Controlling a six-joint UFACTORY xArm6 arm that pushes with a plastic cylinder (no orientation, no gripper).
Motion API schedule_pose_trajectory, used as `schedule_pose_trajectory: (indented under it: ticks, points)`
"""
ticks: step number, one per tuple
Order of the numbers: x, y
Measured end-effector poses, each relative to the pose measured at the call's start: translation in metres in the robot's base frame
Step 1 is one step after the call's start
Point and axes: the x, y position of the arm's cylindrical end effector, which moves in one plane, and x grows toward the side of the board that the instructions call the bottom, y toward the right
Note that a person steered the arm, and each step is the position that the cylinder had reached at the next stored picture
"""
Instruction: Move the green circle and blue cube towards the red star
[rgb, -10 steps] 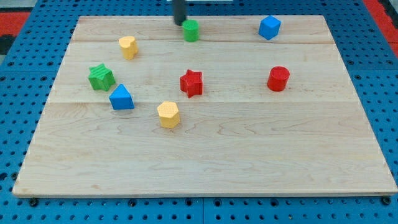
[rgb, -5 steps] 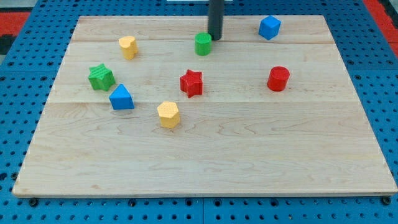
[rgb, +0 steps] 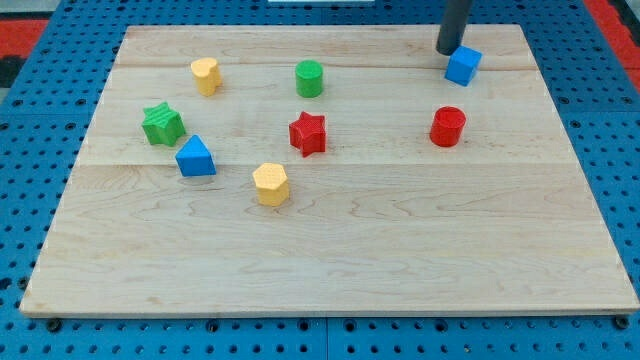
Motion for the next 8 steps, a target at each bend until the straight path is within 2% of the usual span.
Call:
schedule_pose_trajectory:
  ticks: [1,2,4,5,6,7,8]
  points:
    - [-0.015,0.047]
    - [0.012,0.044]
    - [0.065,-0.067]
    - [0.065,-0.087]
    - [0.082,-0.111]
    - [0.082,-0.068]
    - [0.096,-0.001]
